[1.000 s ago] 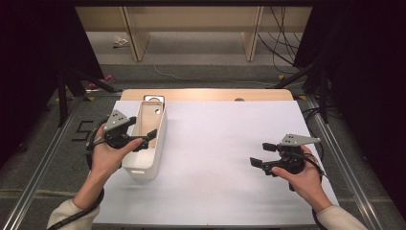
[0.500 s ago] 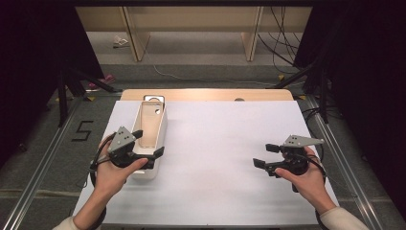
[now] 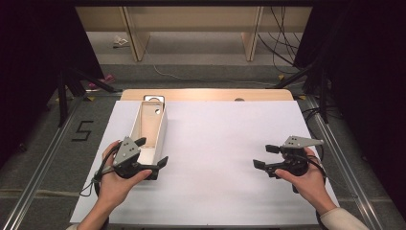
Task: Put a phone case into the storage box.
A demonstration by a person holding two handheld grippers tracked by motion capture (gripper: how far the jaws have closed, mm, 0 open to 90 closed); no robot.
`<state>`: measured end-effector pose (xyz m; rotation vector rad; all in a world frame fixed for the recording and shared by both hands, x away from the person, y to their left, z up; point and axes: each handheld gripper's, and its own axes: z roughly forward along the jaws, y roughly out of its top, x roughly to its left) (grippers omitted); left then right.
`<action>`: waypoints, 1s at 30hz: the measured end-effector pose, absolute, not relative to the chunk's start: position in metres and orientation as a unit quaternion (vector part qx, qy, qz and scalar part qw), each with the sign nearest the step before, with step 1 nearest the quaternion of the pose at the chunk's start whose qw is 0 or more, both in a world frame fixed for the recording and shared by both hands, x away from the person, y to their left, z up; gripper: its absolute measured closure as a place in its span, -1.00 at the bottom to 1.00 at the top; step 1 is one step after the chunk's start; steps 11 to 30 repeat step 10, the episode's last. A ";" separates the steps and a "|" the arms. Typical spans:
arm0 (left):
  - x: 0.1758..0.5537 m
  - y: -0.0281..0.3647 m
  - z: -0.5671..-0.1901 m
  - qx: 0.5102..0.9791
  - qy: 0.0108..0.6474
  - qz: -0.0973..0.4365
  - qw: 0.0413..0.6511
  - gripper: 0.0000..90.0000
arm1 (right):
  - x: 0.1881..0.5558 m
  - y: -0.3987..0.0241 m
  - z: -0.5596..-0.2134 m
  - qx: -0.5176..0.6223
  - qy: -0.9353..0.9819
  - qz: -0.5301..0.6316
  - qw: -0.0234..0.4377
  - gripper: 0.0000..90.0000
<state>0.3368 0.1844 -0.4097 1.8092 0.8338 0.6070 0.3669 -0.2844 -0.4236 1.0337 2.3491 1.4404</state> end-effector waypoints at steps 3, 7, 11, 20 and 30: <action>0.336 0.185 -0.411 0.749 0.347 0.252 0.505 -0.94 | 0.367 -0.284 -0.424 0.348 0.795 0.487 0.099 -0.65; 0.336 0.183 -0.412 0.751 0.346 0.253 0.503 -0.94 | 0.367 -0.284 -0.424 0.348 0.795 0.486 0.099 -0.65; 0.335 0.181 -0.413 0.753 0.343 0.256 0.501 -0.94 | 0.367 -0.284 -0.424 0.347 0.796 0.486 0.099 -0.65; 0.335 0.181 -0.413 0.753 0.343 0.256 0.501 -0.94 | 0.367 -0.284 -0.424 0.347 0.796 0.486 0.099 -0.65; 0.335 0.181 -0.413 0.753 0.343 0.256 0.501 -0.94 | 0.367 -0.284 -0.424 0.347 0.796 0.486 0.099 -0.65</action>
